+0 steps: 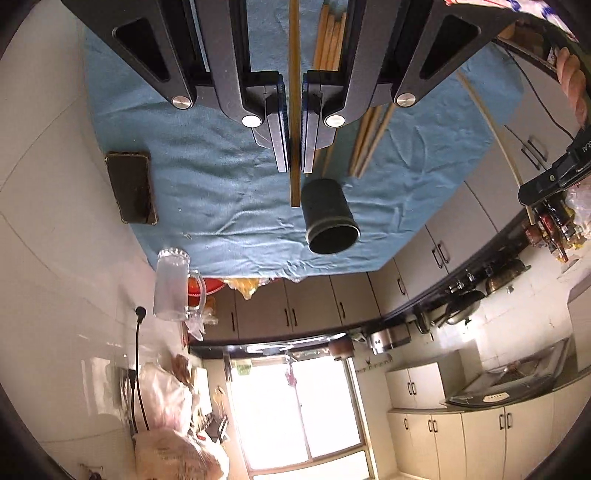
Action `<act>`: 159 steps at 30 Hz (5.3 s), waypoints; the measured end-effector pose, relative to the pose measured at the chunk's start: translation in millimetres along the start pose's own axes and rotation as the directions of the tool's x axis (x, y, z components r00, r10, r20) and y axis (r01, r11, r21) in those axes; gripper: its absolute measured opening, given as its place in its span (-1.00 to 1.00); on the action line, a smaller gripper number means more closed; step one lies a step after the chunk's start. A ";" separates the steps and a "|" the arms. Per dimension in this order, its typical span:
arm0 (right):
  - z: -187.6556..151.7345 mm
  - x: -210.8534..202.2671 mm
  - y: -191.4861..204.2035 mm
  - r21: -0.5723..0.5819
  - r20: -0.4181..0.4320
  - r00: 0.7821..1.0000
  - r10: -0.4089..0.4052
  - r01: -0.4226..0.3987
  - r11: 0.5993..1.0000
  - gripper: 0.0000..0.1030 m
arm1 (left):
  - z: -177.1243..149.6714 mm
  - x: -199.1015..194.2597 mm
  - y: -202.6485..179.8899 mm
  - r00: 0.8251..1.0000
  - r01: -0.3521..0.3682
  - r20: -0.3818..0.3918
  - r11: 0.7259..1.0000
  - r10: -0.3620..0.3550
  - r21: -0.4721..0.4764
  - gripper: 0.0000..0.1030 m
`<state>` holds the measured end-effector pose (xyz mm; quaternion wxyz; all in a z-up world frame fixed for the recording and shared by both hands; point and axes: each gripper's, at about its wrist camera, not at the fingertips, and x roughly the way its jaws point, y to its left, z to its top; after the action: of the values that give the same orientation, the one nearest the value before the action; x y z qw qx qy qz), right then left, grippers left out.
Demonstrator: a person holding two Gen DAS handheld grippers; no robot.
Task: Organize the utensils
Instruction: 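Carry both chopsticks over the black holder and open both grippers to drop them in, then close the left gripper on a chopstick while the right gripper returns to the chopsticks, then close the right gripper on a chopstick while the left gripper holds its chopstick, then carry both chopsticks over the black holder and open both grippers to drop them in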
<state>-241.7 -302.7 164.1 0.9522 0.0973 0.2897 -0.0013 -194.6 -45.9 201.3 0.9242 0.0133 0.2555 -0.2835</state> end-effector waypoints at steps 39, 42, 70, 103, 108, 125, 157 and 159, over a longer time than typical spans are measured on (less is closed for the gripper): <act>163.8 138.9 25.4 0.008 0.085 0.996 0.027 -0.028 1.000 -0.88 | 170.2 207.1 27.5 0.998 -0.056 -0.004 0.994 0.056 -0.090 -0.90; 153.4 166.4 15.2 0.033 0.013 0.999 0.029 -0.029 0.999 -0.88 | 155.5 231.3 33.1 0.996 -0.064 -0.071 0.993 0.057 -0.100 -0.90; 90.9 119.3 -18.8 0.095 -0.048 0.999 -0.011 0.015 0.995 0.08 | 94.2 114.4 84.4 0.992 -0.128 -0.021 0.968 0.127 -0.216 0.05; -63.1 170.8 -1.2 -0.029 -0.345 0.938 0.000 -0.011 1.000 -0.41 | -83.6 233.0 39.4 0.882 -0.081 -0.468 0.996 0.050 -0.047 -0.81; -60.8 179.4 3.5 -0.058 -0.357 0.932 -0.065 0.047 0.997 -0.60 | -83.8 242.6 29.9 0.871 -0.115 -0.480 0.993 0.106 0.010 -0.84; -74.7 138.6 -51.0 -0.008 -0.433 0.899 -0.069 0.072 0.997 -0.80 | -94.9 200.1 68.2 0.822 -0.103 -0.569 0.988 0.021 -0.112 -0.87; -25.1 151.4 -54.1 0.049 -0.321 0.942 -0.102 0.124 0.991 -0.89 | -50.0 194.1 62.8 0.901 -0.150 -0.419 0.986 0.108 -0.068 -0.90; -20.3 133.2 -53.5 0.064 -0.274 0.957 -0.092 0.113 0.992 -0.88 | -39.5 173.7 60.2 0.924 -0.139 -0.370 0.987 0.100 -0.080 -0.90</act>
<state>-145.1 -344.3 64.2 0.8978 0.1190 0.4213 -0.0487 -58.0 -78.6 76.5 0.8756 0.0328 0.4358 -0.2054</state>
